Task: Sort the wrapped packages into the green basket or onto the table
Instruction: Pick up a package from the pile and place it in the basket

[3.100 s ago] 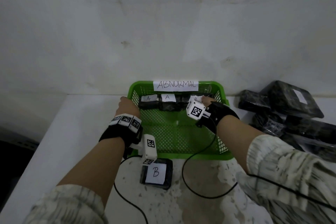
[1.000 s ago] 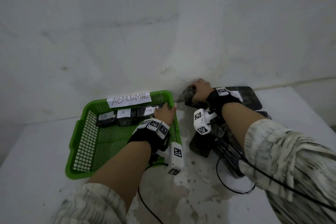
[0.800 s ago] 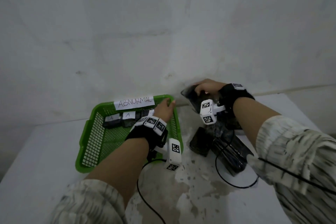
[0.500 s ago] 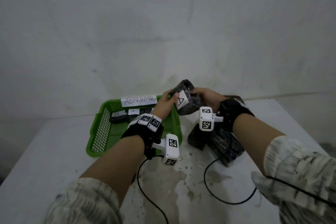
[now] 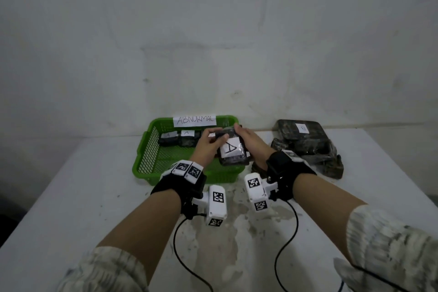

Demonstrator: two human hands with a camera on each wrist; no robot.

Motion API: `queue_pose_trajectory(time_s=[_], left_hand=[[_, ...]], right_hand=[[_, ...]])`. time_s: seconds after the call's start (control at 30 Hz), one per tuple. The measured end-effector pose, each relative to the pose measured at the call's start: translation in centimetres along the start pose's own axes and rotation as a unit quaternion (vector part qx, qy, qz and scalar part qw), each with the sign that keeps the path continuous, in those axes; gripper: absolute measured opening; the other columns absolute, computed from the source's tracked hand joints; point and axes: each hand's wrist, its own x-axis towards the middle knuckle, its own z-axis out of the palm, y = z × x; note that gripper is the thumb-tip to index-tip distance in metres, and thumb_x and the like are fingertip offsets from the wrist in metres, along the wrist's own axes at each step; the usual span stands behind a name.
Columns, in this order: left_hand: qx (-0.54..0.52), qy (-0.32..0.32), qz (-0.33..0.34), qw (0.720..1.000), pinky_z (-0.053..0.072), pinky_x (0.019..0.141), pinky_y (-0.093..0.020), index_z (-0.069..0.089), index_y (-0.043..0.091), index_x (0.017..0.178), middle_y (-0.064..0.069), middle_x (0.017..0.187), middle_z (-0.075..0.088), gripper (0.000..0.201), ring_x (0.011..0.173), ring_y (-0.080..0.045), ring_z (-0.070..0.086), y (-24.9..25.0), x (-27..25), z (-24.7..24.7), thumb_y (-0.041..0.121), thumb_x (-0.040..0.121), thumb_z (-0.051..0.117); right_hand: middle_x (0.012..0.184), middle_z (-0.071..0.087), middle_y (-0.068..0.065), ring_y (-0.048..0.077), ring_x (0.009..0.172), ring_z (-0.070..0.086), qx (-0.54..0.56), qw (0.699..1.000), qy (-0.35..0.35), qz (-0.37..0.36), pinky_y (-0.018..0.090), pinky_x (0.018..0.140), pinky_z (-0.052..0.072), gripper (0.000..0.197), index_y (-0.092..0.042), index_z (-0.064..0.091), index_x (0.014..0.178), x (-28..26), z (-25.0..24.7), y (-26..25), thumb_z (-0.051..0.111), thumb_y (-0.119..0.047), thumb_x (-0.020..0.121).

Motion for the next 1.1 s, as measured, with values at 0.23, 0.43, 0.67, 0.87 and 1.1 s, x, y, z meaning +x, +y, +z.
queue_pose_trajectory(time_s=[0.23, 0.43, 0.67, 0.87, 1.1], left_hand=[[-0.013, 0.024, 0.015, 1.000, 0.052, 0.076, -0.032, 0.052, 0.005, 0.120, -0.003, 0.089, 0.060, 0.030, 0.079, -0.015, 0.060, 0.1, -0.5, -0.1, 0.013, 0.091, 0.057], [-0.023, 0.008, 0.002, 1.000, 0.052, 0.072, -0.033, 0.052, 0.011, 0.117, -0.002, 0.092, 0.060, 0.027, 0.080, -0.012, 0.059, 0.5, -0.5, 0.2, 0.016, 0.091, 0.058], [-0.054, 0.032, 0.003, 0.998, 0.053, 0.075, -0.032, 0.051, 0.002, 0.122, -0.015, 0.105, 0.061, 0.034, 0.079, -0.018, 0.062, 0.6, -0.2, -0.2, 0.010, 0.090, 0.058], [-0.079, -0.042, -0.037, 0.995, 0.054, 0.079, -0.043, 0.048, 0.021, 0.131, -0.006, 0.113, 0.058, 0.043, 0.094, -0.023, 0.060, 0.3, -1.2, -0.4, 0.006, 0.091, 0.054], [-0.096, -0.030, -0.040, 0.994, 0.054, 0.081, -0.043, 0.044, 0.019, 0.137, -0.004, 0.111, 0.061, 0.048, 0.096, -0.021, 0.060, 0.1, -1.0, -0.8, 0.008, 0.092, 0.055]], right_hand=[[0.126, 0.061, 0.016, 0.030, 0.114, 0.060, 0.061, 0.997, 0.024, -0.037, 0.049, 0.100, 0.047, 0.060, -0.004, 0.048, 0.129, 0.4, 1.1, 1.4, 0.048, -0.052, 0.094], [0.110, 0.062, 0.008, 0.024, 0.104, 0.060, 0.060, 0.996, 0.047, -0.052, 0.038, 0.088, 0.051, 0.032, -0.012, 0.053, 0.108, -0.3, 0.7, 0.6, 0.047, -0.042, 0.098], [0.112, 0.067, 0.004, 0.019, 0.096, 0.065, 0.132, 0.991, 0.012, -0.019, 0.029, 0.074, 0.054, 0.038, -0.011, 0.054, 0.127, -1.0, 0.8, 1.0, 0.060, -0.027, 0.093], [0.103, 0.067, 0.004, 0.017, 0.085, 0.065, 0.166, 0.986, 0.020, -0.015, 0.024, 0.064, 0.052, 0.033, -0.008, 0.055, 0.125, -0.8, 0.6, 1.5, 0.058, -0.019, 0.094], [0.112, 0.067, 0.011, 0.025, 0.098, 0.066, 0.222, 0.971, -0.084, -0.011, 0.032, 0.081, 0.055, 0.046, -0.008, 0.051, 0.131, -1.1, -0.1, 1.5, 0.058, 0.007, 0.087]])
